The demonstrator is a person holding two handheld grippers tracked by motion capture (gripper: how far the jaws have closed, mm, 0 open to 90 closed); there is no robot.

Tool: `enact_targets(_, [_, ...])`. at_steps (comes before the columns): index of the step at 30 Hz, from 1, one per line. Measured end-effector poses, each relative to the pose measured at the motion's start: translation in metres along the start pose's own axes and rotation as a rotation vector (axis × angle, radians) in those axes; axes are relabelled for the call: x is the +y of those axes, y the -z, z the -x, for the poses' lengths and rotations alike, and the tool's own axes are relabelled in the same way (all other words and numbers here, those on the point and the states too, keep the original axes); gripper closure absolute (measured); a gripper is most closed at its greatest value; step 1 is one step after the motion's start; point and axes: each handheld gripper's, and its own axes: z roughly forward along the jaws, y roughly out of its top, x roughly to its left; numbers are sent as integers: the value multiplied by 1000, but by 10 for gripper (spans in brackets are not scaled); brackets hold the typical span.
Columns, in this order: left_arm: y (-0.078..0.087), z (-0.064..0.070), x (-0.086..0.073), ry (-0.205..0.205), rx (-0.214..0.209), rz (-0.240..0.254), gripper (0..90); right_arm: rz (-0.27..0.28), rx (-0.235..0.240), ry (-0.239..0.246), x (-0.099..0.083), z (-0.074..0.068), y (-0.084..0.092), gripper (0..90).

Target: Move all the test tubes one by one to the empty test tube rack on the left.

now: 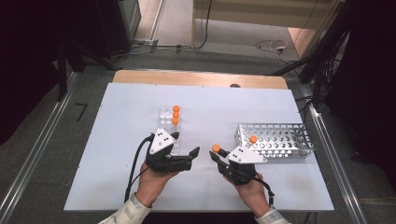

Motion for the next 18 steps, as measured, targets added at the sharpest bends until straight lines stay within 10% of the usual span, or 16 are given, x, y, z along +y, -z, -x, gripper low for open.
enact_targets(18, [-8, 17, -2, -63, -126, -17, 490, 0, 64, 39, 11, -26, -20, 722])
